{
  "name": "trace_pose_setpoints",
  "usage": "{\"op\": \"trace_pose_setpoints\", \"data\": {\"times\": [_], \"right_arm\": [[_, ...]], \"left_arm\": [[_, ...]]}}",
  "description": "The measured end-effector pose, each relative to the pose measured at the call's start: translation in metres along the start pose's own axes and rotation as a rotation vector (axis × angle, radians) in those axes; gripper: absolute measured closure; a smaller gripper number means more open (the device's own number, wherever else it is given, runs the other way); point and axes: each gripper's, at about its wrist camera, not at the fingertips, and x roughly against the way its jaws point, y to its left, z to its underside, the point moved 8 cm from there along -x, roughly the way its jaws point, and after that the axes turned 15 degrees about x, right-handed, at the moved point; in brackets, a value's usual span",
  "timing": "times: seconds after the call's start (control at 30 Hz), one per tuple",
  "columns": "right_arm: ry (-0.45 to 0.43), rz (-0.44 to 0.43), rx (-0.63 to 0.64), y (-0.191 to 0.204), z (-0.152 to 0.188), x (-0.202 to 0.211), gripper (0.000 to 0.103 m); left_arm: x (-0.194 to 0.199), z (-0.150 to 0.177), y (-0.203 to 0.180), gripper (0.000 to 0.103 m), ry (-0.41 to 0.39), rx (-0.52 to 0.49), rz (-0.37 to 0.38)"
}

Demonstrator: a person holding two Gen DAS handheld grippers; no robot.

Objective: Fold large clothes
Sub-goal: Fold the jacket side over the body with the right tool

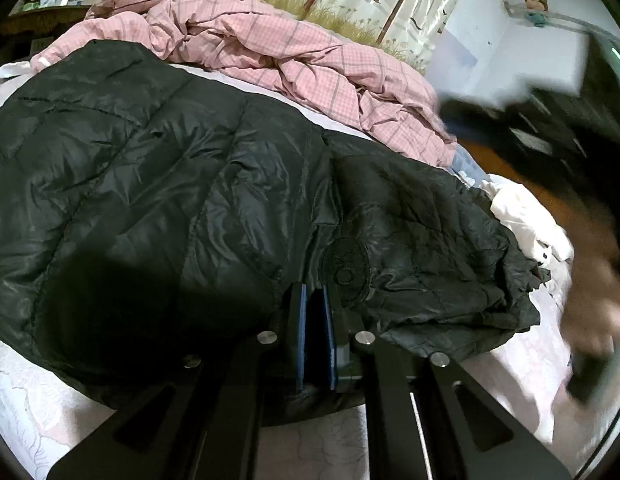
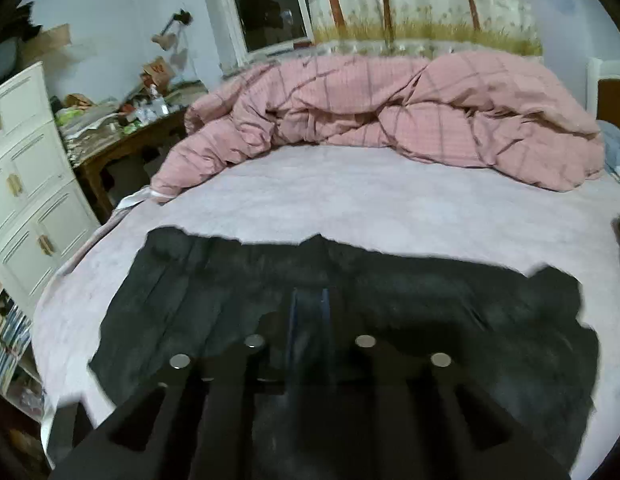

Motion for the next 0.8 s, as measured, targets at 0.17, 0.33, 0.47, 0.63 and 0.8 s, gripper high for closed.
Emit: {"op": "trace_pose_setpoints", "data": {"times": [0.17,0.33,0.47,0.63,0.8], "right_arm": [[-0.057,-0.016,-0.179,-0.018,0.064,0.052,0.087],[-0.081,0.095,-0.291,-0.033,0.130,0.077,0.048],[-0.043,0.072,-0.479,-0.049,0.175,0.078,0.029],[-0.079,0.024,-0.710,-0.057,0.200,0.084,0.024],[-0.103,0.058,-0.714,-0.061,0.186,0.064,0.005]], "left_arm": [[0.000,0.001,-0.002,0.095,-0.002,-0.010,-0.014],[0.000,0.002,-0.004,0.095,-0.015,-0.039,-0.046],[0.000,0.002,-0.004,0.095,-0.020,-0.049,-0.055],[0.000,0.002,-0.004,0.095,-0.024,-0.059,-0.067],[-0.001,0.002,-0.004,0.095,-0.028,-0.064,-0.072]]}}
